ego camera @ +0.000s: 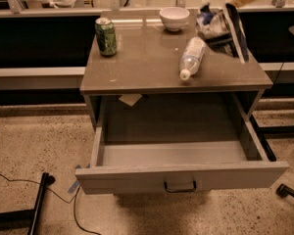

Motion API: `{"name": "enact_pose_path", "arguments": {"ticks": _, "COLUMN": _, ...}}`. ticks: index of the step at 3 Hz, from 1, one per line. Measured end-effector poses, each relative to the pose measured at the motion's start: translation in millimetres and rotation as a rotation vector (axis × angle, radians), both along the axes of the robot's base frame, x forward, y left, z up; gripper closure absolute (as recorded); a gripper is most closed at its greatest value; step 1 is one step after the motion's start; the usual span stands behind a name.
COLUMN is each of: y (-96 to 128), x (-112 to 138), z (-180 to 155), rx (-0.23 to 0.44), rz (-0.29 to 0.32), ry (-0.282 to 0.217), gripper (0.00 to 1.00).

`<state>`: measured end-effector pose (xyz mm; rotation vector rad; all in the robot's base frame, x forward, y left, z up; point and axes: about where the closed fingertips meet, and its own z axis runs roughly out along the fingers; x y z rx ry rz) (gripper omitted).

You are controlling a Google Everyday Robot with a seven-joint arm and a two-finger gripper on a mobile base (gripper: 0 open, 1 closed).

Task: Pick blue chip bag from top drawer and place on counter

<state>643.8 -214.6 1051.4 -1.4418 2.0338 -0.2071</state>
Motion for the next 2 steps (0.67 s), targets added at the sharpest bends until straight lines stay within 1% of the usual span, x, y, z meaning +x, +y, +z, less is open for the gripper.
{"name": "enact_pose_path", "arguments": {"ticks": 1, "y": 48.5, "x": 58.7, "z": 19.3, "rx": -0.049, "rz": 0.028, "ry": -0.047, "gripper": 1.00}}
{"name": "enact_pose_path", "arguments": {"ticks": 2, "y": 121.4, "x": 95.0, "z": 22.8, "rx": -0.061, "rz": 0.116, "ry": -0.078, "gripper": 1.00}}
